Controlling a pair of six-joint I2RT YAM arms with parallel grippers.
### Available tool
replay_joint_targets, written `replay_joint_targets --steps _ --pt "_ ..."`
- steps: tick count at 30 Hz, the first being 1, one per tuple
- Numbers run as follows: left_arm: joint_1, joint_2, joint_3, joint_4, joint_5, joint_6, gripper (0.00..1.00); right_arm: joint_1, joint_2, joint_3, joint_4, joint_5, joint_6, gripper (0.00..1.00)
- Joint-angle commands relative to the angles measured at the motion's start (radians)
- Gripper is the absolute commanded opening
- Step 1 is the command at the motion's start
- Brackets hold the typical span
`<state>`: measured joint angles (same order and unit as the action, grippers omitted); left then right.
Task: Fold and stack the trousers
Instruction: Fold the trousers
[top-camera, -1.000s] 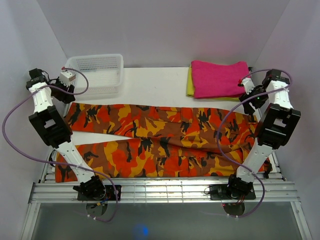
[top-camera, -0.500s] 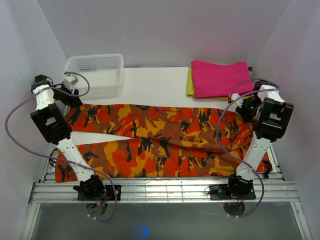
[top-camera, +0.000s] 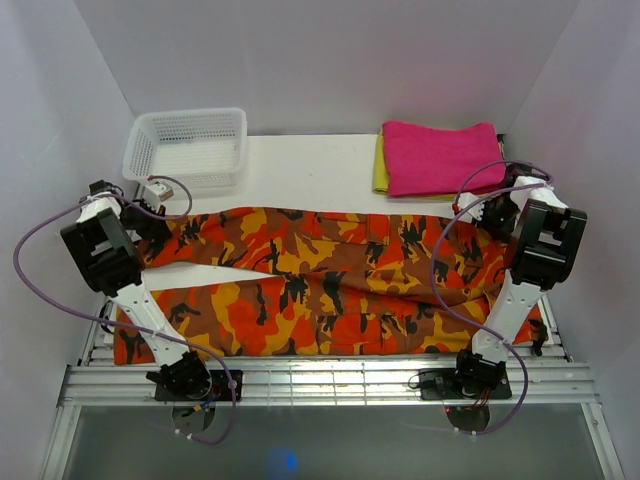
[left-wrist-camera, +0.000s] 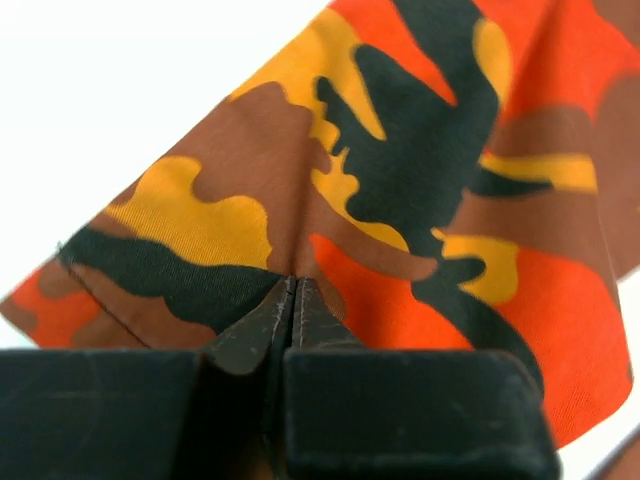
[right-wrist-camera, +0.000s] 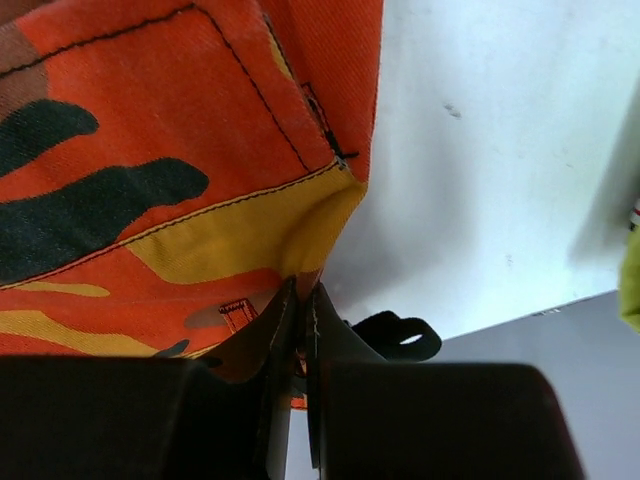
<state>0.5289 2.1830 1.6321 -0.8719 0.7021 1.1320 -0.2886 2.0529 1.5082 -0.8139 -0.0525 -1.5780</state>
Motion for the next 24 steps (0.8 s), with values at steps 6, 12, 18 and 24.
replay_joint_targets --steps 6,12,18,24 --pt "-0.004 -0.144 -0.239 -0.248 -0.156 0.25 0.01 -0.012 -0.023 0.064 0.099 0.017 -0.034 0.08" --pt "0.014 -0.146 -0.015 -0.274 -0.121 0.201 0.44 -0.011 -0.057 0.043 0.108 -0.026 -0.091 0.08" --pt "0.003 -0.013 0.32 -0.368 -0.081 0.282 0.53 -0.001 -0.073 0.037 0.122 -0.06 -0.129 0.08" --pt "-0.033 0.122 0.474 -0.438 -0.127 0.449 0.54 0.008 -0.069 0.046 0.117 -0.043 -0.155 0.08"
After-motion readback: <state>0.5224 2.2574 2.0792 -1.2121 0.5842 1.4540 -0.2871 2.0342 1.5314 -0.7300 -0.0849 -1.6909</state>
